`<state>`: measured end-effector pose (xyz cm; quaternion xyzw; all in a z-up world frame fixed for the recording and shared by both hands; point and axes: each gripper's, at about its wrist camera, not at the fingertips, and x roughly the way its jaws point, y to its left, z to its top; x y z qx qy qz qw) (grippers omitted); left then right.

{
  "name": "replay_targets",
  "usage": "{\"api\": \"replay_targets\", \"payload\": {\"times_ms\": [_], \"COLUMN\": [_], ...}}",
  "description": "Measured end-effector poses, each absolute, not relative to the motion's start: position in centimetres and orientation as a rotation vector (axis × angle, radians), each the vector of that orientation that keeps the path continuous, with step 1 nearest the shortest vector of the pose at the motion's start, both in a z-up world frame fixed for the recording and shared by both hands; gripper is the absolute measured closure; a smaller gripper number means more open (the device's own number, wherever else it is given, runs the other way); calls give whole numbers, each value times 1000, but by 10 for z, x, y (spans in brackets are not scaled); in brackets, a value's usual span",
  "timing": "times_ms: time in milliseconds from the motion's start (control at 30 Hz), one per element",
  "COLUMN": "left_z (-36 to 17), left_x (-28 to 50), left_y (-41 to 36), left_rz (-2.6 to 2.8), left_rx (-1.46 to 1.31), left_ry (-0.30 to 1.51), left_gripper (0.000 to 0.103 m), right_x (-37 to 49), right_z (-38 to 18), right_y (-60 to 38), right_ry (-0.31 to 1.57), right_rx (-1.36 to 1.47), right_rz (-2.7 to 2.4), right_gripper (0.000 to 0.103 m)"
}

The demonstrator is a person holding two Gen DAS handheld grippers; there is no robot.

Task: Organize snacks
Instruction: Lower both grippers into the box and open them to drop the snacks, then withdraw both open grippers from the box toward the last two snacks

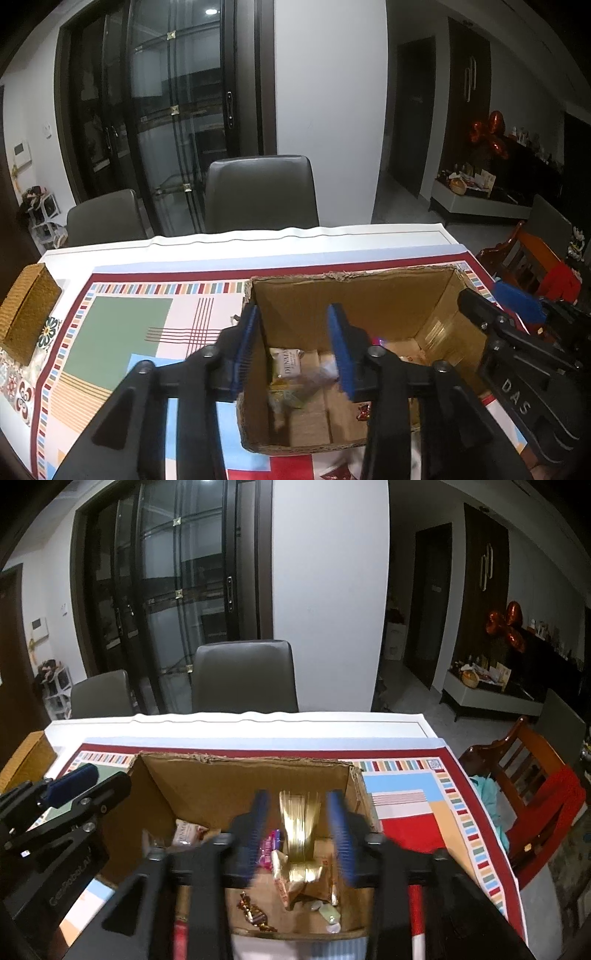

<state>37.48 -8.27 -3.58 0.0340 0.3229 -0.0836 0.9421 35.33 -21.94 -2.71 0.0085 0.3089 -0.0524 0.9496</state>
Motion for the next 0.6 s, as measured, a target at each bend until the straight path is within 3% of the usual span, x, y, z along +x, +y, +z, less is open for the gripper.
{"api": "replay_targets", "payload": {"times_ms": [67,233,600], "left_z": [-35,-34,-28], "left_x": [373,371,360], "left_y": [-83,-81,-80], "left_rz": [-167,-151,-147], "left_rx": [73,68,61], "left_ry": [657,652,638], "left_gripper": [52,39,35], "right_x": [351,349,339], "right_z": [-25,-22,-16], "right_y": [-220,-222,-228], "right_ry": [617,608,584], "right_rx": [20,21,16], "right_rz": [-111,-120,-135], "right_gripper": [43,34,31]}}
